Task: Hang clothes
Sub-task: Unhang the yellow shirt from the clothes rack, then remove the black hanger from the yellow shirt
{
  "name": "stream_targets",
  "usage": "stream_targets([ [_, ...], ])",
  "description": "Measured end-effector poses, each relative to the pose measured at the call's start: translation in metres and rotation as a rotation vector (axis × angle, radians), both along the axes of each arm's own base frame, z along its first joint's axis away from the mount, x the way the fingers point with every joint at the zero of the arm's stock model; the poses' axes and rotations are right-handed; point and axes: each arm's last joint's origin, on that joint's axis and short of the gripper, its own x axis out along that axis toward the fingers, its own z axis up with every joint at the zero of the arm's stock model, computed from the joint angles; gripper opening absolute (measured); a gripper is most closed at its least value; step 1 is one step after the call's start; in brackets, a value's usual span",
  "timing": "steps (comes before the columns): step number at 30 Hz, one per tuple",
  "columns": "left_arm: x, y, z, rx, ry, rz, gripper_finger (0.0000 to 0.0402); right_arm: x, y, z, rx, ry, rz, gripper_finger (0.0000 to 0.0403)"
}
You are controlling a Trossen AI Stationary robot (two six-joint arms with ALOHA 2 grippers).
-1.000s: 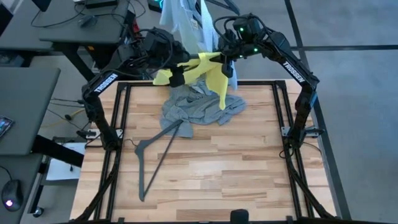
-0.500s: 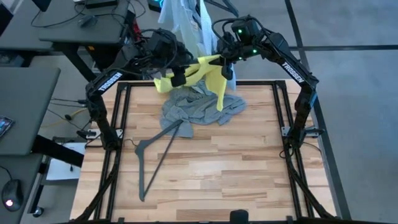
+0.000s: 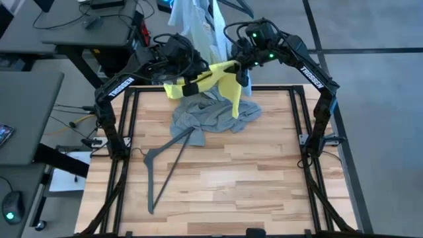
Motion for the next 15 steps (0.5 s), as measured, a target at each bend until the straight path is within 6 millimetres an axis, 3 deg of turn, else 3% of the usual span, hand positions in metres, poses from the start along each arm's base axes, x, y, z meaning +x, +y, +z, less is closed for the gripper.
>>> stream_targets([
  [3,-0.003,-0.005,-0.001,-0.021,0.028,-0.005,0.0028,-0.001,0.002,-0.008,0.027,0.080,-0.015,0.0101],
  [7,-0.004,-0.013,-0.001,-0.050,0.032,0.000,0.0028,0.003,0.004,-0.019,-0.005,0.156,-0.024,0.0016],
  [15,-0.018,-0.033,-0.002,-0.141,0.109,0.018,0.0027,0.000,0.012,-0.021,0.023,0.202,-0.022,0.0000],
])
